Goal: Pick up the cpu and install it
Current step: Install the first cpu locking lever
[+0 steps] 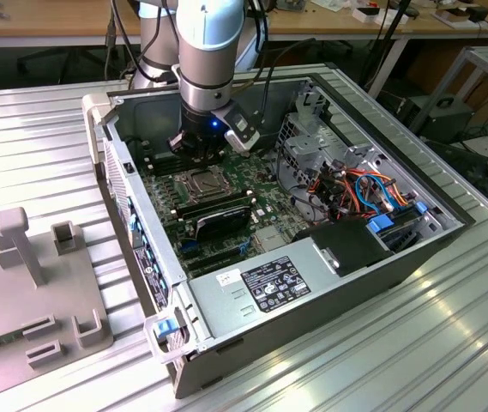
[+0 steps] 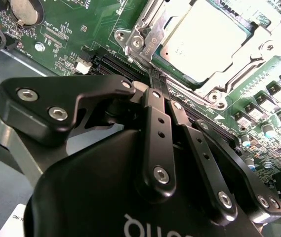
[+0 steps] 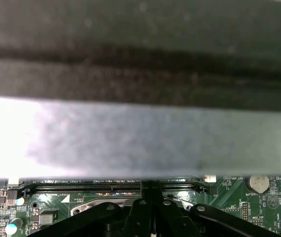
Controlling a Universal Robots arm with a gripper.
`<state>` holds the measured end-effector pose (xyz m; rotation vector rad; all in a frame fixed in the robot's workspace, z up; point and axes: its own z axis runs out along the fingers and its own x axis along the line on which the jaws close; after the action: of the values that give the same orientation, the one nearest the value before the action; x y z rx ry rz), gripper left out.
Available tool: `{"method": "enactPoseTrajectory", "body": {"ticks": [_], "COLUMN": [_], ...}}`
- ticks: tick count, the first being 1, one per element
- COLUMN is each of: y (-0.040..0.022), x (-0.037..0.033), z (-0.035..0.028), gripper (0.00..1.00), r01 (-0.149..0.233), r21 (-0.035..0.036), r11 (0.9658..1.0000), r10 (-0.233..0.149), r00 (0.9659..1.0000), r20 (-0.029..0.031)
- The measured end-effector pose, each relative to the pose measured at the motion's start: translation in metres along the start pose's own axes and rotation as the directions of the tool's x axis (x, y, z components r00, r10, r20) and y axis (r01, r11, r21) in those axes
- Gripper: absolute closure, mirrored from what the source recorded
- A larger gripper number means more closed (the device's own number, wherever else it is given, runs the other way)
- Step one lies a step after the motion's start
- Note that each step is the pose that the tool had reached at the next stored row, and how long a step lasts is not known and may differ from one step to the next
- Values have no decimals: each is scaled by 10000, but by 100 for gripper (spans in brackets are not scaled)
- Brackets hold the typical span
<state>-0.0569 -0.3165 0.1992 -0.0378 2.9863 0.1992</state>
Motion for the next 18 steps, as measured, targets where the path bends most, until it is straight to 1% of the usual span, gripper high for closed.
{"method": "enactPoseTrajectory", "body": {"ticks": [3, 9, 11, 15, 18], "y": [2, 7, 11, 20, 21], "x": [-2, -9, -13, -23, -25], "z": [-13, -60, -85, -155, -161], "gripper": [89, 89, 89, 89, 89], "r01": [0, 0, 0, 0, 0], "r21": [0, 3, 3, 3, 0], "r11": [10000, 10000, 10000, 10000, 10000], "r10": [0, 0, 0, 0, 0], "r00": [10000, 10000, 10000, 10000, 10000], "r20": [2, -1, 0, -1, 2]}}
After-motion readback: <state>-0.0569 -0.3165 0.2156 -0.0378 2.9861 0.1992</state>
